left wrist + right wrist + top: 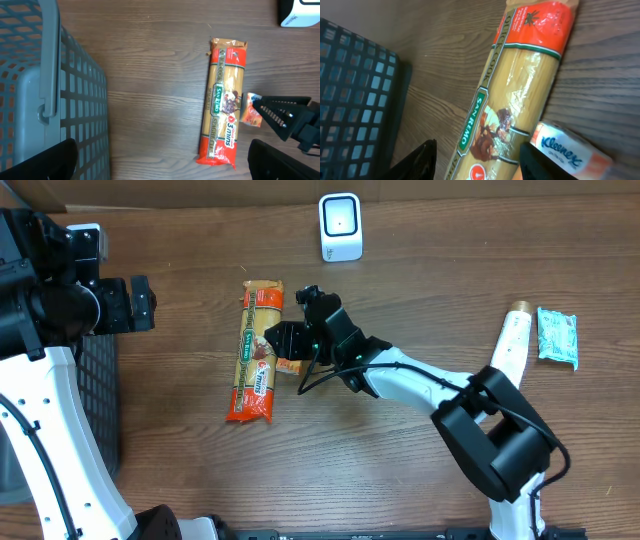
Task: Scan the item barcode
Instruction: 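Grasp the orange Kleenex pack with the right gripper and lift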
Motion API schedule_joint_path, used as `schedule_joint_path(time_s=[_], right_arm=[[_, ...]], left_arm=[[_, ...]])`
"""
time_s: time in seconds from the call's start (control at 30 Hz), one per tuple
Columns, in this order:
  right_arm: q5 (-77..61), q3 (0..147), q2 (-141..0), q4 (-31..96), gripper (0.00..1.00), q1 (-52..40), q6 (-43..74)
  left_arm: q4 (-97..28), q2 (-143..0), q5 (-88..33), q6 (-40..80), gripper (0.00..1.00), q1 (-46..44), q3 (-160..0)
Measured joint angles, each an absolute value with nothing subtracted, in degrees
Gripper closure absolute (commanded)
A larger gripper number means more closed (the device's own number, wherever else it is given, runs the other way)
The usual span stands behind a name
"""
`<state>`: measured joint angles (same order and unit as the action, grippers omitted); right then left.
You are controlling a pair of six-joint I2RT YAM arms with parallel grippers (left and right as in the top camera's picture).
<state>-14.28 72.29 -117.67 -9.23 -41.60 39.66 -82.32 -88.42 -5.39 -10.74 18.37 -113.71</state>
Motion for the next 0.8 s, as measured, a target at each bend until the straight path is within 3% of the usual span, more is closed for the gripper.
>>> schedule_joint_path(time_s=[0.8], right_arm=[[-15.1, 72.3, -121.6, -4.4, 0.49, -45.5, 41.8]], left_arm=[[-82.3, -88.4, -5.4, -10.7, 0.0, 18.4, -113.7]])
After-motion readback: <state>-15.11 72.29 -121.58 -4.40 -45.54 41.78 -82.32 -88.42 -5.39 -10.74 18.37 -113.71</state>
